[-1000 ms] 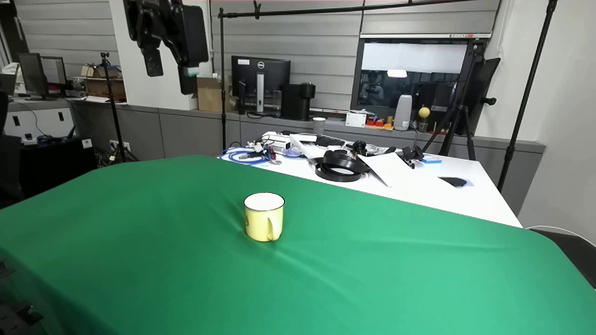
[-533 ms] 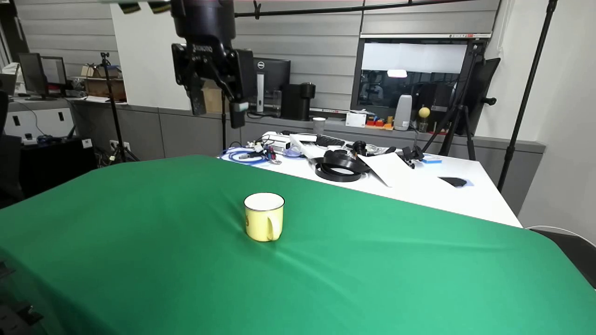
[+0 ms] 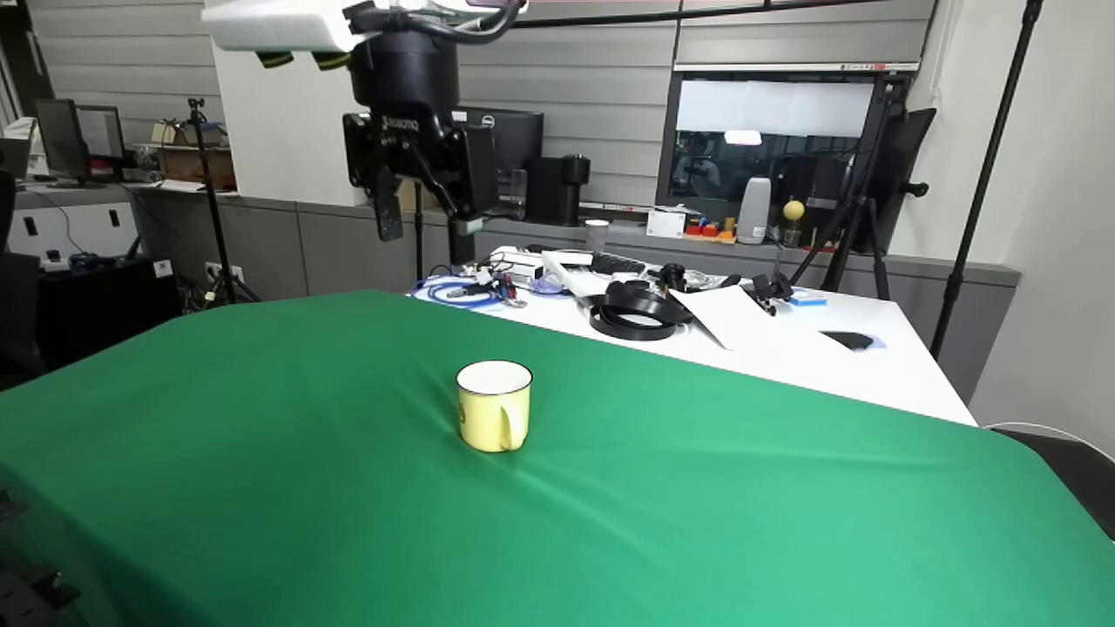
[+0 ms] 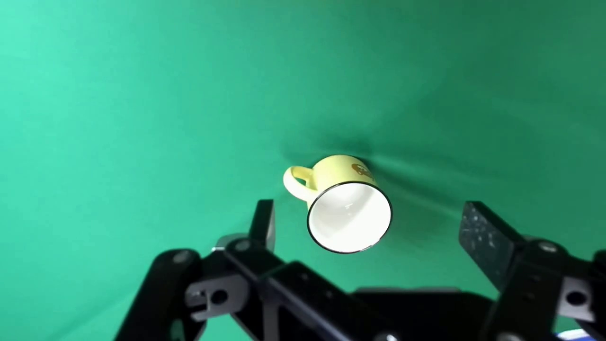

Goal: Move the cup forward

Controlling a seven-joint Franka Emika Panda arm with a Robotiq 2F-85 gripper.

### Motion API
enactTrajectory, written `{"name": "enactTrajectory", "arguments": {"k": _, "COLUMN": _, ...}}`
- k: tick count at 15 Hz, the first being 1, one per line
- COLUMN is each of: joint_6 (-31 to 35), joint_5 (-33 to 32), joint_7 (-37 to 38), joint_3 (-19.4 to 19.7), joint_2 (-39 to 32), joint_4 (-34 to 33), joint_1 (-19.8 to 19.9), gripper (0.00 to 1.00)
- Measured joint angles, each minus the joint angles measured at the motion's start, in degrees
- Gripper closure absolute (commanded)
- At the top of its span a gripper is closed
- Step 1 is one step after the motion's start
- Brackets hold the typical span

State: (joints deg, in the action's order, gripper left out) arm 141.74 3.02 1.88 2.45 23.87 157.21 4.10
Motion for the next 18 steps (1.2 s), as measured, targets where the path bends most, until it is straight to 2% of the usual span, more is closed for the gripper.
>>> {"name": "enactTrajectory", "arguments": {"k": 4, "joint_6": -0.8, "joint_5": -3.1, "joint_7": 0.0, "joint_3": 0.0, "joint_2": -6.8, "joint_4": -3.5, "joint_1": 0.9, "gripper": 0.00}}
{"name": "enactTrajectory", "arguments": {"k": 13, "joint_6": -1.5, "joint_5": -8.9, "joint_7": -3.8, "joint_3": 0.0, "joint_2": -31.6, "joint_4": -20.3, "joint_1": -0.2, "gripper": 0.00}}
{"name": "enactTrajectory", "arguments": {"k": 15, "joint_6": -0.5, "joint_5": -9.8, "joint_7": -3.7, "joint_3": 0.0, "joint_2": -34.8, "joint_4": -22.8, "joint_1": -0.6, "gripper": 0.00}}
{"name": "enactTrajectory", "arguments": {"k": 18, "joint_6": -0.5, "joint_5": -9.9, "joint_7": -3.7, "joint_3": 0.1, "joint_2": -35.8, "joint_4": -23.9, "joint_1": -0.6, "gripper": 0.00}}
